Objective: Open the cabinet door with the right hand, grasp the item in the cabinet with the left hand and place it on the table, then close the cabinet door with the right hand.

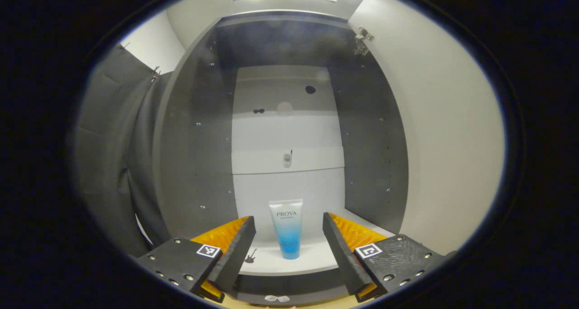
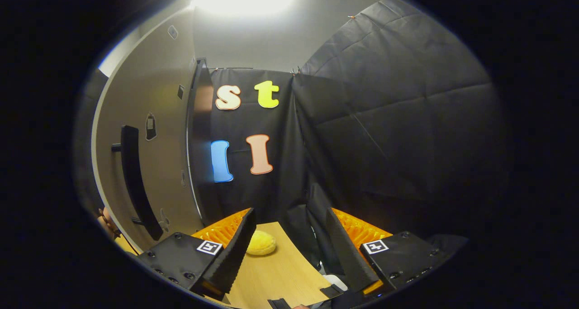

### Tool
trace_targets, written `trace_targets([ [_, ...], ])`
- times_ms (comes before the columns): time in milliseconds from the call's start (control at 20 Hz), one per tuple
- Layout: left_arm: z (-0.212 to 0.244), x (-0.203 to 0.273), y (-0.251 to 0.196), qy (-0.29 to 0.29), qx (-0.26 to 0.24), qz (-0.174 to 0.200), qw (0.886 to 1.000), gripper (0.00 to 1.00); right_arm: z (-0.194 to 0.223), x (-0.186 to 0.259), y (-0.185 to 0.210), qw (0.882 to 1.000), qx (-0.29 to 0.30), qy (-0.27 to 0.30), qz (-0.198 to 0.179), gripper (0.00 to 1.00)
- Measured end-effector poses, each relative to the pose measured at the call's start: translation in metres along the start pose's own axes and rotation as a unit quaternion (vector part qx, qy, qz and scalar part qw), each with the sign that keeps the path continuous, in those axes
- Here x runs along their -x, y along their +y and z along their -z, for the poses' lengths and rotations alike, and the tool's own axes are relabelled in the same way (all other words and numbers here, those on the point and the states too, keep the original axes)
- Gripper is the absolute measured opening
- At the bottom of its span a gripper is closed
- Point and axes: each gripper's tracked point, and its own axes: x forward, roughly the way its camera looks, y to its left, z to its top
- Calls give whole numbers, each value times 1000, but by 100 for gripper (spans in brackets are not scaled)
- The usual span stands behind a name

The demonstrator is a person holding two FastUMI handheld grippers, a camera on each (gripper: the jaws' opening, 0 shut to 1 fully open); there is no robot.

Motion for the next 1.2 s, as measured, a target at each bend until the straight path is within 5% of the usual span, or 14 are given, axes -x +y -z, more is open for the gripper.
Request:
trace_targets([
  [450,29,-40,-1,48,18,0,999,92,21,-18,-3,999,-9,33,22,97],
  [500,29,-41,-2,48,21,3,999,89,23,-19,-3,999,-7,34,23,97],
  [650,32,-43,3,44,30,-5,999,55,25,-22,-3,999,-4,37,20,92],
  [1200,14,20,33,17,48,-14,999,50,22,-23,14,999,0,36,-40,92],
])
